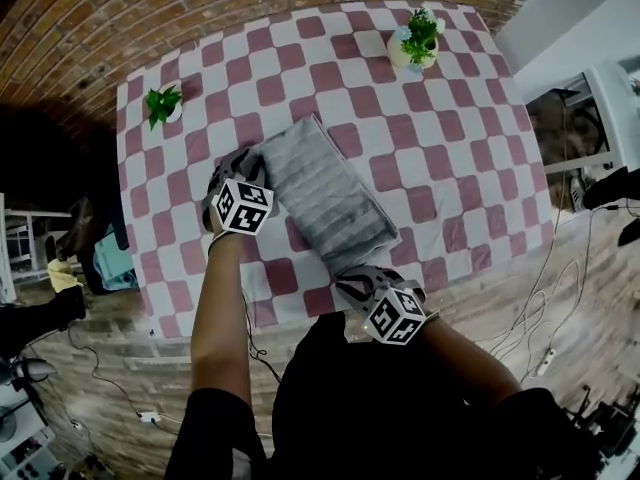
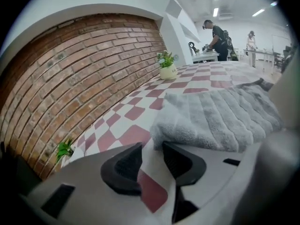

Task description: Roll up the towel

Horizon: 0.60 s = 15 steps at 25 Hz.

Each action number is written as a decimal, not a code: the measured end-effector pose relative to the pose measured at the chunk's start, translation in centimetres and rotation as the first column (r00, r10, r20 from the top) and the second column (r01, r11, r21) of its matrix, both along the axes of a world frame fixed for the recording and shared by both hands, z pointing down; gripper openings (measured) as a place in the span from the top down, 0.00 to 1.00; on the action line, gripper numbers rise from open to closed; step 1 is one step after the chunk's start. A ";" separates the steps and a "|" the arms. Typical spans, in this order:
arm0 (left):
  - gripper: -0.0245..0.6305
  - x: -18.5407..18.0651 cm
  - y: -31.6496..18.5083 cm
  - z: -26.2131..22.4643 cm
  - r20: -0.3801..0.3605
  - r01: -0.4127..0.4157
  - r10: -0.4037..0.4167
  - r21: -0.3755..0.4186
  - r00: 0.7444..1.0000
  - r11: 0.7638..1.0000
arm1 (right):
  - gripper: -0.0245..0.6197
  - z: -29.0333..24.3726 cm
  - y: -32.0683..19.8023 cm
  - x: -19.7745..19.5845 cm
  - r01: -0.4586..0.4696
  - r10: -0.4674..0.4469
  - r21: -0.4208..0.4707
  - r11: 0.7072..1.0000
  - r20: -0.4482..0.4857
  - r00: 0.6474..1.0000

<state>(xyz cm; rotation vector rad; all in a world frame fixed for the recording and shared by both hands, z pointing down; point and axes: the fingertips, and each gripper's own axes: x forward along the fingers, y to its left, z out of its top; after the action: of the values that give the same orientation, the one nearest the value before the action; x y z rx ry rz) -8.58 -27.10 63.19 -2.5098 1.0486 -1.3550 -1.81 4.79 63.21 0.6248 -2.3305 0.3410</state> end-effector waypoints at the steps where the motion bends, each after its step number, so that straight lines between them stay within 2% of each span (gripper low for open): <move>1: 0.72 -0.7 0.1 0.1 -0.007 0.028 -0.028 -0.003 1.000 1.000 | 0.89 -0.1 0.2 -0.1 0.014 -0.014 -0.005 1.000 0.002 1.000; 4: 0.62 -3.0 1.6 -0.6 -0.053 0.105 -0.105 -0.008 0.993 0.994 | 0.85 -0.8 1.4 0.7 0.059 -0.059 0.002 0.998 0.024 0.998; 7: 0.62 -3.4 5.2 -2.4 -0.142 0.113 -0.112 -0.004 0.984 0.994 | 0.84 -2.3 2.4 2.8 0.063 -0.066 0.050 0.997 0.054 0.996; 9: 0.63 -2.2 8.9 -3.5 -0.171 0.052 -0.051 -0.004 0.984 0.999 | 0.83 -3.1 2.4 4.9 0.038 -0.043 0.097 0.995 0.046 0.998; 11: 0.62 -0.2 12.9 -4.3 -0.166 -0.036 0.035 -0.004 0.985 0.999 | 0.76 -3.1 1.9 7.2 0.023 -0.026 0.122 0.992 0.020 0.999; 13: 0.62 1.8 16.6 -4.7 -0.172 -0.107 0.102 -0.020 0.980 0.994 | 0.73 -2.3 1.4 9.2 0.044 -0.042 0.108 0.993 -0.020 0.999; 15: 0.62 3.5 20.0 -4.6 -0.181 -0.157 0.147 -0.047 0.973 0.986 | 0.65 -1.5 0.9 10.8 0.089 -0.083 0.094 0.992 -0.068 0.994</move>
<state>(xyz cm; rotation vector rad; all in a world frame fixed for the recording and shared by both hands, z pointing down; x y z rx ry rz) -5.05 -7.14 58.63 -2.7330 0.8326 -1.1580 8.99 5.71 61.67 0.5713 -2.3154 0.1665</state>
